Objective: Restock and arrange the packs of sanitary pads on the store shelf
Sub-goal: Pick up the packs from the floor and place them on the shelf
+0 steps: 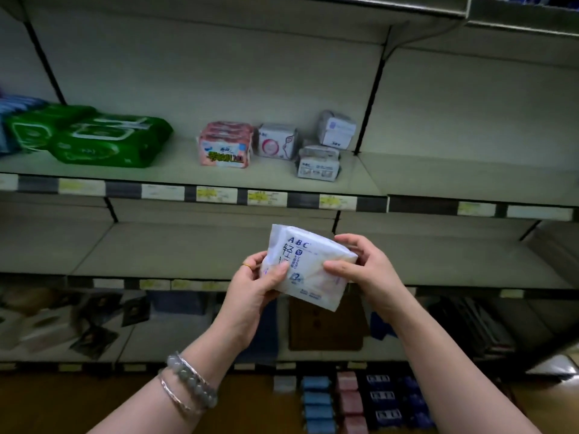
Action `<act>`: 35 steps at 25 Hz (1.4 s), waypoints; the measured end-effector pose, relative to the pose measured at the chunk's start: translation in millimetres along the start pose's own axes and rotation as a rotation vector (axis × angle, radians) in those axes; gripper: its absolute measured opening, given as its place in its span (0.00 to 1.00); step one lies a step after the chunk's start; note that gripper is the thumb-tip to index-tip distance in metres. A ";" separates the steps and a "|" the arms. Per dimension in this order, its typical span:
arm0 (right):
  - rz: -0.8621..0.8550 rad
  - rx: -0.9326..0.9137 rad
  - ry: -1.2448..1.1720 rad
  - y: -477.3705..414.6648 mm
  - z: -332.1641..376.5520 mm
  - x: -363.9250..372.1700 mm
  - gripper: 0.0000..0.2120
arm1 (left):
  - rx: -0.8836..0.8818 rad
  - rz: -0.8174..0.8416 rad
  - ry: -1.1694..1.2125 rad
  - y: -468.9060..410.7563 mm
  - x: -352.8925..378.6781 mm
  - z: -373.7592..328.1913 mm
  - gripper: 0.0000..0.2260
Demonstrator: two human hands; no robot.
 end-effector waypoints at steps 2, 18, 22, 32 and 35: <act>-0.029 0.015 -0.028 -9.5 -13.5 -0.8 0.31 | -0.029 0.013 -0.102 -7.5 -5.7 10.0 0.20; 0.124 0.194 -0.019 -88.3 -293.8 60.1 0.22 | -0.254 -0.130 -0.432 -101.2 -134.8 261.2 0.20; 0.132 0.263 -0.031 -97.7 -402.8 102.7 0.23 | -0.305 -0.217 -0.372 -111.2 -200.1 350.8 0.18; 0.266 0.316 0.084 -127.2 -655.4 215.1 0.30 | -0.410 -0.259 -0.340 -153.8 -368.7 557.6 0.26; 0.340 0.270 0.243 -140.0 -707.5 240.9 0.26 | -0.429 -0.217 -0.434 -170.7 -413.0 608.1 0.30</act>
Point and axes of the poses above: each hand's wrist, its own y-axis away from the middle knuckle, its own x-axis out of the palm, z = x × y, the point moved 7 cm from there along -y, towards the middle knuckle, and after that the axes turned 14 degrees about y, right-handed, at the moved point
